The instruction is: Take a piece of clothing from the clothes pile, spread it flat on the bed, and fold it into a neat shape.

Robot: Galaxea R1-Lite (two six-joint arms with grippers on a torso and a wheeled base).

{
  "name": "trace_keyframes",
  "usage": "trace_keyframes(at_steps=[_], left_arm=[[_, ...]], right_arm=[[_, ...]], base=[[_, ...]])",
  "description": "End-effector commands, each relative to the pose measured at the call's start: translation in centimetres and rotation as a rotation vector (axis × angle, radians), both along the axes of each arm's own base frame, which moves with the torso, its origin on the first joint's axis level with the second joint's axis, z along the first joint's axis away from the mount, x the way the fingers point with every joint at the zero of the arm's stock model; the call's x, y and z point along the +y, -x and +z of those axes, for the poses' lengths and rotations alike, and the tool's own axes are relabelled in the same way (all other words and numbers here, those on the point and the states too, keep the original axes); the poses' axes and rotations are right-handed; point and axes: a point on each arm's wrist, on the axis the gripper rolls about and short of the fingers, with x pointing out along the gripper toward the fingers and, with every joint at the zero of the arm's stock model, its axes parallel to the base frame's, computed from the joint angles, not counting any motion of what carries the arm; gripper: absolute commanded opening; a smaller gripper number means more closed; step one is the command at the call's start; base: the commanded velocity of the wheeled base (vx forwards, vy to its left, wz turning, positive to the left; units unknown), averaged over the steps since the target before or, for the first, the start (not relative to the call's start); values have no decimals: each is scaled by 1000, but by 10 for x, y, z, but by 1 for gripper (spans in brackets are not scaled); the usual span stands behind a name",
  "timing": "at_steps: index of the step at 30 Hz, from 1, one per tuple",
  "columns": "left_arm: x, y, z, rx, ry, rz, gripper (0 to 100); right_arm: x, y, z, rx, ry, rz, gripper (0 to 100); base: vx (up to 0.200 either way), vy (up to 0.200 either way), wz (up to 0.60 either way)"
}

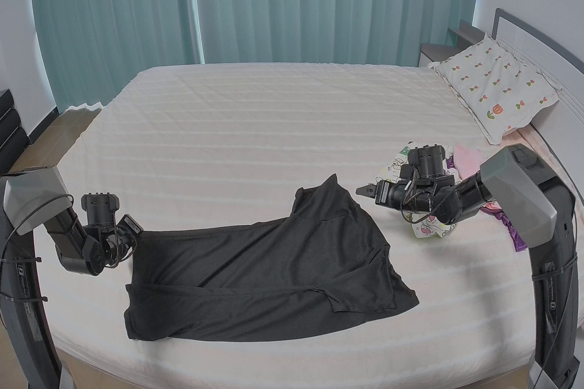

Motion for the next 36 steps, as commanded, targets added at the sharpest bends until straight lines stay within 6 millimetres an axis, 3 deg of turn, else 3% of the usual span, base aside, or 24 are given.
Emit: trace_keyframes(at_steps=[1,5,12,15,22,23,28,32,36], left_arm=[[2,2,8,-26,38,1,0],[2,3,8,-23,40,-2,0],[2,4,7,-17,41,-2,0],[2,5,6,-13,41,-2,0],[1,6,5,-8,42,-3,0],[1,6,5,-10,43,-4,0],[1,6,5,-8,42,-3,0],[1,6,5,-11,42,-3,0],[1,6,6,-13,41,-3,0]], right_arm=[[24,-18,-53,34,46,62,100],[31,-29,-67,18,69,76,100],[37,-46,-73,-4,68,70,100],[38,-46,-87,32,85,65,100],[36,-48,-89,16,80,57,100],[35,-49,-88,3,76,57,0],[32,-52,-75,-34,60,44,0],[27,-55,-51,-59,38,21,0],[23,-56,-44,-58,23,2,0]], base=[[0,0,0],[0,0,0],[0,0,0],[0,0,0],[0,0,0],[0,0,0],[0,0,0],[0,0,0],[0,0,0]])
